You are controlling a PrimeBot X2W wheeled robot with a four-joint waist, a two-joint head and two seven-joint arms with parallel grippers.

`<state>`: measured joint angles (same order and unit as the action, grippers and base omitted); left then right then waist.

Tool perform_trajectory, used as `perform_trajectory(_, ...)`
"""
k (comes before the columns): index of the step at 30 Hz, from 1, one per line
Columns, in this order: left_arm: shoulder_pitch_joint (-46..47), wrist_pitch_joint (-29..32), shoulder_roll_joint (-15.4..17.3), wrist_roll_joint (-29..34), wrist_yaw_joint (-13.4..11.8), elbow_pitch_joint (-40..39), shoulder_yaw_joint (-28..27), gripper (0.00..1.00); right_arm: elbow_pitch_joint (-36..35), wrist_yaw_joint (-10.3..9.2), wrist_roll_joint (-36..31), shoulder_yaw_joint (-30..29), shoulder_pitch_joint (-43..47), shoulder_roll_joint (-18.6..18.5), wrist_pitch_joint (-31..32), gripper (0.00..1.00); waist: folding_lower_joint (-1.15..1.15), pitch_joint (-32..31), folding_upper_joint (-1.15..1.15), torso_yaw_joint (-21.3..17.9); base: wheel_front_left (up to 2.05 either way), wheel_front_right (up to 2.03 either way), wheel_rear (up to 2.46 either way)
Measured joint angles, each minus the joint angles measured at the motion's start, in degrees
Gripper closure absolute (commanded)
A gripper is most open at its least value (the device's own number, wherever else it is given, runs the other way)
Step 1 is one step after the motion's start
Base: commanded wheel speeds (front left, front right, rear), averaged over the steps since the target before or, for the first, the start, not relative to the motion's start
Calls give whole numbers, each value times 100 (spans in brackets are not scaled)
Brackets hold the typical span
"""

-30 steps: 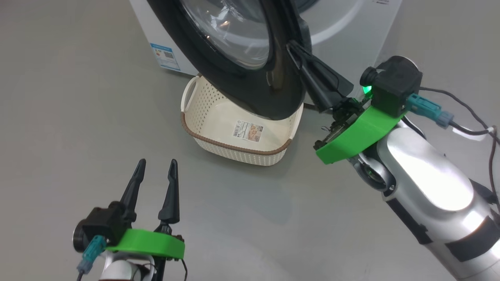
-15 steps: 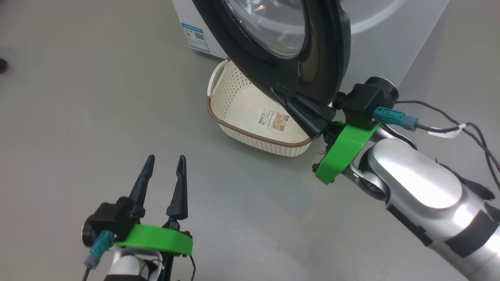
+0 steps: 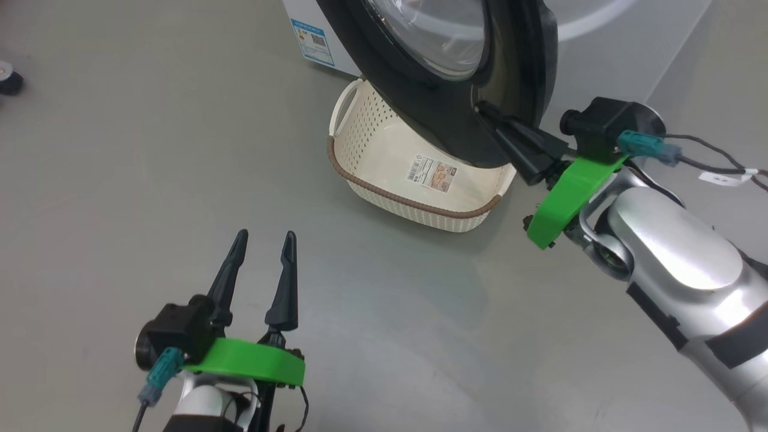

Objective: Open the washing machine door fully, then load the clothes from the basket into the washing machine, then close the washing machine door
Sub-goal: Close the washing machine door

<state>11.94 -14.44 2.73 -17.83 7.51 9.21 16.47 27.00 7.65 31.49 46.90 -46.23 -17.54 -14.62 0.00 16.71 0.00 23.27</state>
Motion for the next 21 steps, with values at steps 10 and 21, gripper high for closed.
perform_trajectory(10, 48, 0, -13, 1, 0, -2, 33, 0, 364, 2, -292, -700, -2, 2, 0, 100, 0, 148, 0, -21, 0, 0, 0)
perform_trajectory(21, 190, 0, -34, 0, 1, -29, 81, 0, 635, 2, -655, -1659, -291, -46, 0, 100, 0, 443, 0, -1, 0, 0, 0)
